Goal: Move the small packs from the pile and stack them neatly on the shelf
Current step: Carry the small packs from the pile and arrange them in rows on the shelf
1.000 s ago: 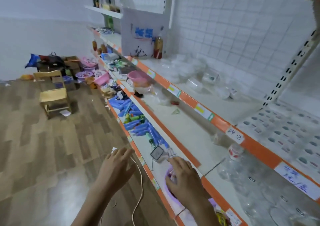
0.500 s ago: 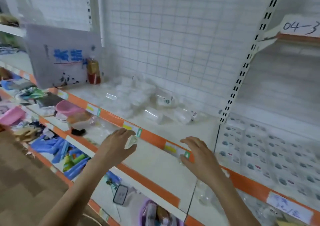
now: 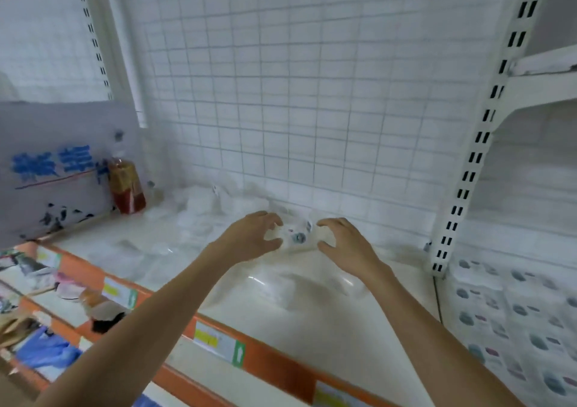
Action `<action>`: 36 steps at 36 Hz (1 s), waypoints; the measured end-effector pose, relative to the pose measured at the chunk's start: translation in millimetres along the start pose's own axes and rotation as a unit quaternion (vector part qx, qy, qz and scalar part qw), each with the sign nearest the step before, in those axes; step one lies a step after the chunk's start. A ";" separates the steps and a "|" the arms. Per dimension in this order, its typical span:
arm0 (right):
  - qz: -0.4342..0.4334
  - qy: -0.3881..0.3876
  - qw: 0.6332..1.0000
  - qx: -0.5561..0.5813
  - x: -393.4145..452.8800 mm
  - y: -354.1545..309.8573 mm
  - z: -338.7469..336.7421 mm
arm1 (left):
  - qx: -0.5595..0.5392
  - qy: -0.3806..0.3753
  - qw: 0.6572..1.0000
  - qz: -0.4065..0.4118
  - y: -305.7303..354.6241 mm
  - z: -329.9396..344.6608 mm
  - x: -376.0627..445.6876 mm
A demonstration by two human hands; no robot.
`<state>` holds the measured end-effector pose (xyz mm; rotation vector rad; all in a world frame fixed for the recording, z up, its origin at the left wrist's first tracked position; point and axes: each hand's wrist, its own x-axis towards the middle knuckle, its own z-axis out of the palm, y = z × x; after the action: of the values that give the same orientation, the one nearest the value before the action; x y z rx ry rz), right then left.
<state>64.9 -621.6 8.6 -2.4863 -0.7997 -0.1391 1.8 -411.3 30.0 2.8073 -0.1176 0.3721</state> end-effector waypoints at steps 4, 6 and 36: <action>0.071 0.012 0.997 0.021 41.5 8.9 8.6 | 0.031 -0.024 0.999 -0.002 -12.7 12.3 38.2; 0.110 0.015 0.994 -0.002 57.0 12.0 14.0 | 0.043 -0.049 0.998 -0.002 -19.4 20.0 53.5; 0.284 0.235 0.849 0.377 58.6 -25.3 25.0 | -0.120 -0.180 0.933 0.286 -87.6 29.6 126.5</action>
<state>97.1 -561.2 13.0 -1.7111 0.1180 -0.1693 141.2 -342.5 11.2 2.5127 -1.0028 -0.0463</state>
